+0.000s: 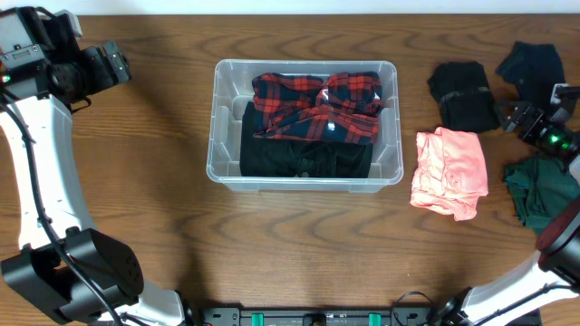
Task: Pack container
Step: 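Lower the right gripper and grasp the black folded garment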
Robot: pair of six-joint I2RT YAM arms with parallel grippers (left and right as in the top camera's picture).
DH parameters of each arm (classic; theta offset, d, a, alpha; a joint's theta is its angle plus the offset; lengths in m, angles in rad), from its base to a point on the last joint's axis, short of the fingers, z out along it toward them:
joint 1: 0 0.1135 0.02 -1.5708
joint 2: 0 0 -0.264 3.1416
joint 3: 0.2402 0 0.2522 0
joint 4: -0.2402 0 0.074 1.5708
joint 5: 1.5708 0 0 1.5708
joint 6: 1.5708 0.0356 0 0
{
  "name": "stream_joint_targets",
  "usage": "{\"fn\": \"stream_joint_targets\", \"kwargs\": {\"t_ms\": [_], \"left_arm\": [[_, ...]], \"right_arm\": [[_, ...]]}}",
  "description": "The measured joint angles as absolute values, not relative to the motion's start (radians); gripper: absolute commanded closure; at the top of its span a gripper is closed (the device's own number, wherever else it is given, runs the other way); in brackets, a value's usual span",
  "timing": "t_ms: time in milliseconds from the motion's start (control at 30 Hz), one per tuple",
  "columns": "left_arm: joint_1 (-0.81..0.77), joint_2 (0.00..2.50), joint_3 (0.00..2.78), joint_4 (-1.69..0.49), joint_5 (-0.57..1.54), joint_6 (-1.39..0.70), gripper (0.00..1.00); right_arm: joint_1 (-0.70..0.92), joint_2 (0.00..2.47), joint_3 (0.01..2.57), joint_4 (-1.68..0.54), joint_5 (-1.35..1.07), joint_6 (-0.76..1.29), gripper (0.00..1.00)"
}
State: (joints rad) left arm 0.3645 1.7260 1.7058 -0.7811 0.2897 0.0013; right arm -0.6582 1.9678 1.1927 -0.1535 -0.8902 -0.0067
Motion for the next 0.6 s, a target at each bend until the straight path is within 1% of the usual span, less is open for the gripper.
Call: {"fn": "stream_joint_targets", "kwargs": {"t_ms": [100, 300, 367, 500, 600], "left_arm": [[0.364, 1.726, 1.706, -0.781, 0.290, 0.001, 0.02], [0.364, 1.726, 1.706, -0.781, 0.290, 0.001, 0.02], [0.364, 1.726, 1.706, -0.781, 0.290, 0.001, 0.02], [0.364, 1.726, 1.706, -0.781, 0.290, 0.001, 0.02], [0.364, 1.726, 1.706, -0.781, 0.290, 0.001, 0.02]], "right_arm": [[-0.658, 2.007, 1.194, -0.131, -0.888, -0.008, 0.02], [-0.658, 2.083, 1.195, -0.095, -0.877, -0.008, 0.09], [-0.658, 2.104, 1.195, -0.079, -0.875, -0.008, 0.12], [-0.656, 2.128, 1.196, -0.047, -0.875, -0.007, 0.23], [-0.648, 2.137, 1.196, -0.005, -0.866, 0.004, 0.27]]}}
